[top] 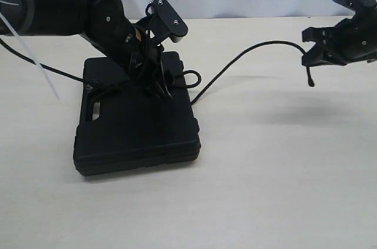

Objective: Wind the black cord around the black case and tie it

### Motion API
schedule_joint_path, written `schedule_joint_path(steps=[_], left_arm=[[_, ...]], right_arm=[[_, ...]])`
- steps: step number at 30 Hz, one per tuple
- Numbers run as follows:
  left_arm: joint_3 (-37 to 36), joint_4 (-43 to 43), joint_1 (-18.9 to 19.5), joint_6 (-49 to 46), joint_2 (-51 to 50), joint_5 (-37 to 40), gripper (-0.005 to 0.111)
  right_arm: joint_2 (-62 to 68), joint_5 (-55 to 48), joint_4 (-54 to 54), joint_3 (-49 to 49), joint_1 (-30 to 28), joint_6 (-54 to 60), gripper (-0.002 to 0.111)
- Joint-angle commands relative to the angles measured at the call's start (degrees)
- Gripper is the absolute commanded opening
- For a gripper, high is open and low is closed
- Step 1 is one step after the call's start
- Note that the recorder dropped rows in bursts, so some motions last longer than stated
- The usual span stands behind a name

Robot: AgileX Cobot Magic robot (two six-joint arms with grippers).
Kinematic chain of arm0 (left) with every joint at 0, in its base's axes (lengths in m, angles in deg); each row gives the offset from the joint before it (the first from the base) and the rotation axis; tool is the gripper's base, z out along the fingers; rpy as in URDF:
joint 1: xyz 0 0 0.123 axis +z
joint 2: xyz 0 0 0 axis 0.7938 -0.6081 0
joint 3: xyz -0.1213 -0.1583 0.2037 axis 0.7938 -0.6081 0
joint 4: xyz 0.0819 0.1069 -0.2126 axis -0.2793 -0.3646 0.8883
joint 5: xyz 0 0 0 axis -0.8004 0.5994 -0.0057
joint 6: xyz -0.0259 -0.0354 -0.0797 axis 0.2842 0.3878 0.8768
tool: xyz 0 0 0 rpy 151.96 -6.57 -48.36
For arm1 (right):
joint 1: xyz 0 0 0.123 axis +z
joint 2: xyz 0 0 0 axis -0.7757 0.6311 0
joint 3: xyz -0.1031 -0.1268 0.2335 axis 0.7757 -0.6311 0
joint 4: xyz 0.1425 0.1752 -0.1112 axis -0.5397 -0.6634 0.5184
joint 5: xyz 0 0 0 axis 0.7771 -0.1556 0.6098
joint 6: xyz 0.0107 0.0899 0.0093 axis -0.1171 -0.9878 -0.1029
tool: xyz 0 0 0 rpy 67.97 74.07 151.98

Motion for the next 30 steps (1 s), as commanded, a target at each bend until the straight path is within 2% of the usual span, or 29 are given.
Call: schedule_joint_path(steps=[1,5,9,12,14,17,19,21,25,26,27,28,30], left_arm=[[-0.1,-3.36,-0.15,0.37,0.67,3.76,0.066],[-0.1,-11.7,0.51,1.24,0.67,8.07,0.066],[-0.1,-11.21,4.69,4.05,0.67,8.27,0.066],[-0.1,-3.39,8.83,2.15,0.67,5.49,0.066],[-0.1,3.15,11.03,-4.06,0.67,5.5,0.066],[-0.1,16.29,12.85,-20.12,-0.74,8.53,0.066],[-0.1,21.82,12.85,-28.51,-2.19,8.78,0.066],[-0.1,24.12,12.85,-31.87,-3.47,8.22,0.066],[-0.1,24.1,12.85,-32.38,-4.31,5.91,0.064],[-0.1,24.21,12.85,-32.38,-4.59,5.22,0.057],[-0.1,24.21,12.85,-32.38,-4.7,4.61,0.046],[-0.1,24.21,12.85,-32.38,-5.15,3.52,0.027],[-0.1,24.68,12.85,-32.38,-5.64,1.57,0.0]], right_arm=[[0.15,5.76,-14.87,-4.37,2.73,7.08,0.004],[0.15,9.43,-19.48,-5.62,6.5,10.32,0.004],[0.15,11.04,-20.47,-5.62,8.3,12.19,0.004],[0.15,11.01,-20.47,-5.62,8.28,13.13,0.004],[0.15,11.01,-20.47,-5.62,8.28,13.69,0.004],[0.15,11.37,-20.47,-5.62,8.28,14.56,0.004],[0.15,11.7,-20.47,-5.62,8.28,14.71,0.004],[0.15,11.57,-20.47,-5.62,8.28,15.25,0.004],[0.15,11.57,-20.95,-5.62,8.28,15.25,0.004],[0.15,11.57,-21.12,-5.62,8.28,15.35,0.004],[0.15,11.57,-21.23,-5.62,8.28,15.5,0.004],[0.15,11.57,-21.37,-5.62,8.28,15.47,0.004],[0.15,11.57,-21.99,-5.62,8.28,15.47,0.004]])
